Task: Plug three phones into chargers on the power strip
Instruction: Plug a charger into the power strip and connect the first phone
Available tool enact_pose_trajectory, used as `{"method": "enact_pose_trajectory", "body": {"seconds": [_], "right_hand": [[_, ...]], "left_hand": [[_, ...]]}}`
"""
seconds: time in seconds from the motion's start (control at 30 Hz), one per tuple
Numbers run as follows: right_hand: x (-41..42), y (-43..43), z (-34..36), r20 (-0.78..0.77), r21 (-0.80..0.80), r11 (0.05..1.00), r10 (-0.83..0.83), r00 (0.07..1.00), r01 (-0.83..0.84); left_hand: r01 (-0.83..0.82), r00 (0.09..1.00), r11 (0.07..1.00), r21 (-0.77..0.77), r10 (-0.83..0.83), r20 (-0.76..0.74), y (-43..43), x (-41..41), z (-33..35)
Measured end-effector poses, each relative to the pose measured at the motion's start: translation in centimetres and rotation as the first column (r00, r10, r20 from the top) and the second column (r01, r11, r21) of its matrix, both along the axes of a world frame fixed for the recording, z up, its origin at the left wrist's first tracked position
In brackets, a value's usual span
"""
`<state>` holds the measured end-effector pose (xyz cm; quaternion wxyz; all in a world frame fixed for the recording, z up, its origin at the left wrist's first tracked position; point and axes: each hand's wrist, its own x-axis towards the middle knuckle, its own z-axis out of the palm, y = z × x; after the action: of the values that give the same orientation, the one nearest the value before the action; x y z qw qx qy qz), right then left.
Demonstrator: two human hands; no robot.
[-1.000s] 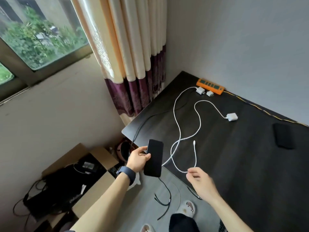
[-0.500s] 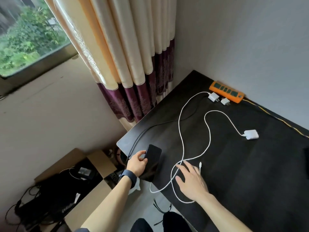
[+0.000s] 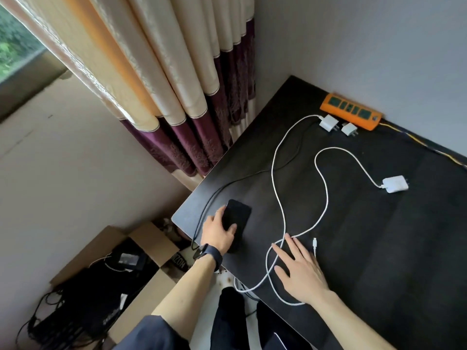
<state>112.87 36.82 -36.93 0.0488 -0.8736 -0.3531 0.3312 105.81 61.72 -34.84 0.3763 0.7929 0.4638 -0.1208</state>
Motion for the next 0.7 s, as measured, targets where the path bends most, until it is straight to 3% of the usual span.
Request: {"method": "enact_pose_trajectory", "body": {"seconds": [0.1,0.27,0.7], "right_hand": [[-0.5,0.8,0.4,-0.011,-0.023,0.998,-0.053,0.999,0.053],[-0.8,1.9,0.9,-0.044,-0.032,0.989,-0.146,0.988,0.145],[-1.4,3.6,1.6,-0.086,-0.082,0.950,-0.308,0.947,0.302]], "left_hand": [[0.171,0.981,0.983,0.071,-0.162,-0.108,-0.6,-0.3,-0.1],[0.301,0.947,0.935,0.185,-0.272,-0.170,-0.4,-0.8,-0.9],[0.406,0.911,0.904,0.136,-0.387,-0.144,1.8,-1.3,-0.7]]}}
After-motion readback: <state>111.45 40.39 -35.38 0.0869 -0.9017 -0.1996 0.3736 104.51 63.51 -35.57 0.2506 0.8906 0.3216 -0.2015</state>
